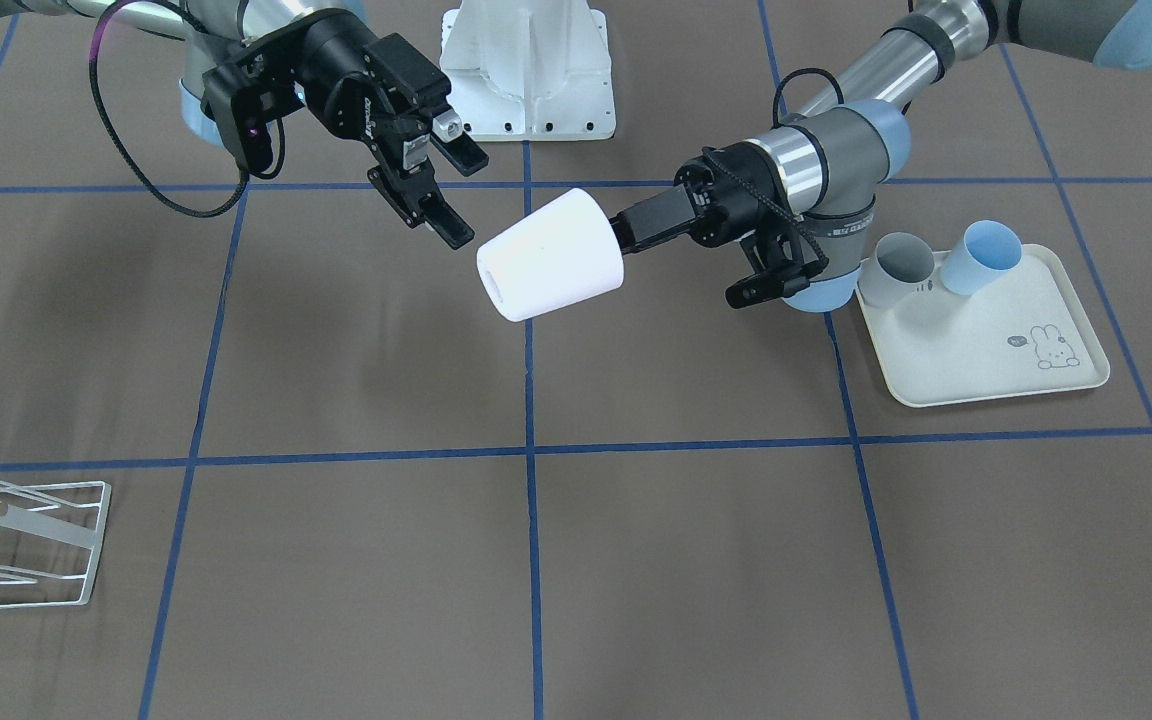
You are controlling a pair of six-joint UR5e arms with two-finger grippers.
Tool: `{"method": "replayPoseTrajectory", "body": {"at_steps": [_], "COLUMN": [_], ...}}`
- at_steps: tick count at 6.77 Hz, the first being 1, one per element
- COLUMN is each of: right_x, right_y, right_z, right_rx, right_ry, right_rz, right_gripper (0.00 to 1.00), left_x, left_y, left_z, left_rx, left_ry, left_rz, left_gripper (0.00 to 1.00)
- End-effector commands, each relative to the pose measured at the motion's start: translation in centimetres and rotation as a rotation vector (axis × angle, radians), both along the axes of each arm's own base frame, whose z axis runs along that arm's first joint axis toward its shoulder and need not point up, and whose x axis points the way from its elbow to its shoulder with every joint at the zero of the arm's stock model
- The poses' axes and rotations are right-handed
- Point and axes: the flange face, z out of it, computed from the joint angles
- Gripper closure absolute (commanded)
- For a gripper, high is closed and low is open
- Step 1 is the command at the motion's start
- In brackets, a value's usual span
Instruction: Transfer IKEA cup to right arm and place on rack
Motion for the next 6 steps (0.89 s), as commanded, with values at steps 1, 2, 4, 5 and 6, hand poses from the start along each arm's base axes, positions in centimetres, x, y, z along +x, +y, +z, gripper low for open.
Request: {"method": "replayPoseTrajectory", "body": {"at_steps": [1,2,4,5,6], "right_x": [0.0,0.0,0.0,0.1,0.0], "right_y": [-0.1,-0.1,0.0,-0.1,-0.1], "right_z": [0.0,0.0,0.0,0.0,0.2], "right_rx": [-0.014,-0.015,-0.019,-0.019,-0.022], "right_ry": [-0.018,-0.020,-0.028,-0.028,-0.024], "right_rz": [-0.006,-0.007,-0.010,-0.007,-0.007], "right_gripper": [0.00,0.00,0.00,0.01,0.01], "left_x": [0.8,1.1,2.6,2.9,2.7], "left_y": [0.6,0.8,2.1,2.4,2.5], "left_z": [-1.1,-1.4,-1.8,-2.7,-2.8], "left_rx": [0.009,0.012,-0.003,0.004,0.010], "left_ry": [0.013,0.017,0.035,0.048,0.054], "left_rz": [0.016,0.022,0.032,0.035,0.034], "left_gripper": [1.00,1.00,1.00,1.00,1.00]}}
